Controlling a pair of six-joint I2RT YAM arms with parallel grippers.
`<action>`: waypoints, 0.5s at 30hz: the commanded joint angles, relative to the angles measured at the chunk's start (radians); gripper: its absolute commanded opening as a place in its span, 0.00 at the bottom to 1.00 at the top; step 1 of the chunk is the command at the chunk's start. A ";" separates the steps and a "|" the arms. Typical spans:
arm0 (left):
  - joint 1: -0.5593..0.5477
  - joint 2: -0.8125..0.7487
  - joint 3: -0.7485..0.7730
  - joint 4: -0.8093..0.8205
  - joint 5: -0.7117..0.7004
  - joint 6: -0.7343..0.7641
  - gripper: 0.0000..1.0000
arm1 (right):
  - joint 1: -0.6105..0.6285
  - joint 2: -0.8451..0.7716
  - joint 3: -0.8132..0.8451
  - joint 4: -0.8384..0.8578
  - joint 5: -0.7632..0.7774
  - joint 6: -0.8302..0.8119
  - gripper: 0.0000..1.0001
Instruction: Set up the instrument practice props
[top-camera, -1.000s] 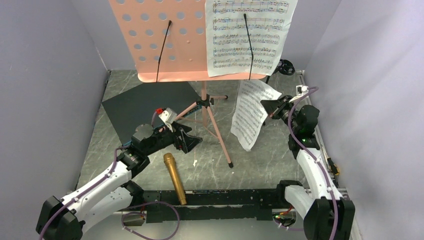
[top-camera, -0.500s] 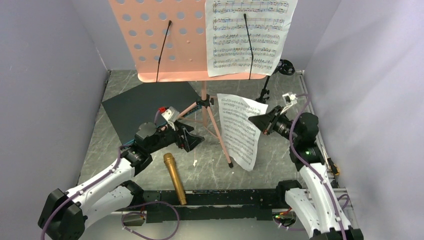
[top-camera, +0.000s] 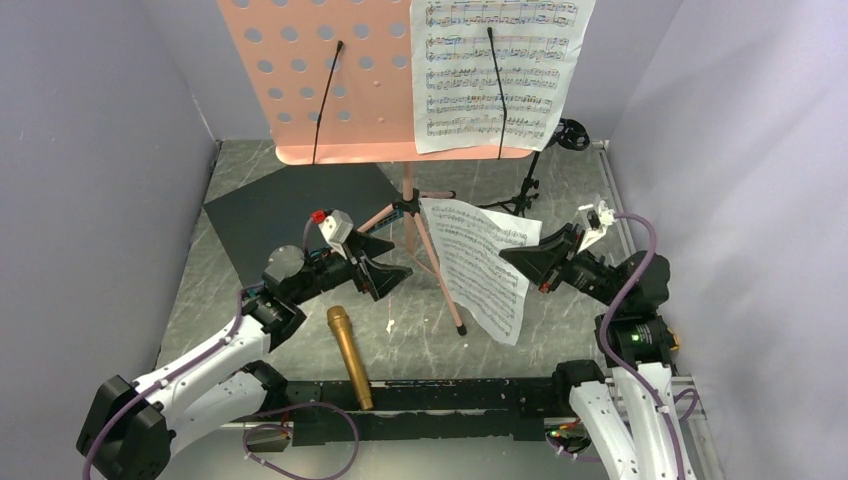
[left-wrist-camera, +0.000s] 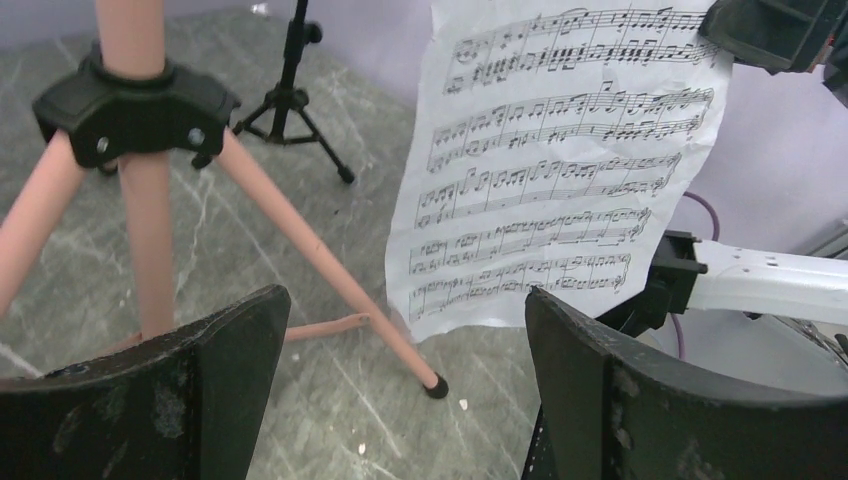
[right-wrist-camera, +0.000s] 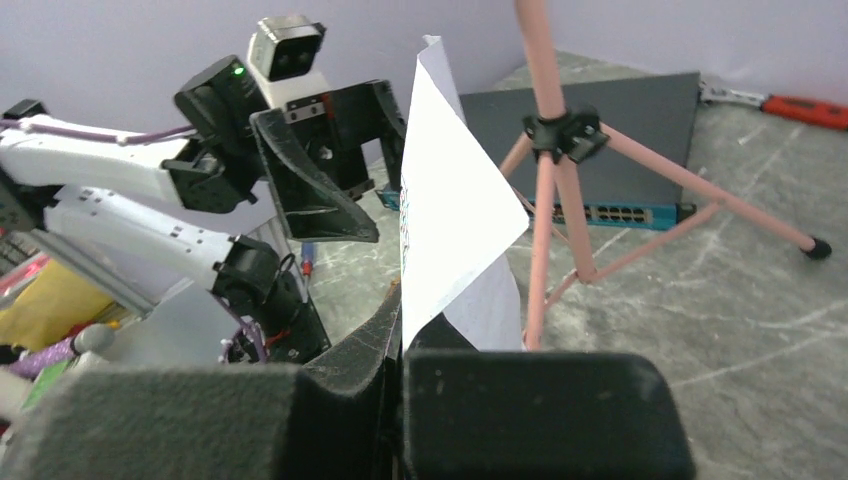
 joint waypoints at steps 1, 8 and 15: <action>-0.002 -0.037 -0.009 0.168 0.069 0.028 0.93 | 0.005 -0.013 0.072 0.075 -0.098 -0.008 0.00; -0.002 -0.010 -0.002 0.305 0.152 0.031 0.93 | 0.006 0.019 0.075 0.291 -0.152 0.148 0.00; -0.002 0.048 0.041 0.369 0.224 -0.017 0.90 | 0.051 0.067 0.038 0.458 -0.120 0.232 0.00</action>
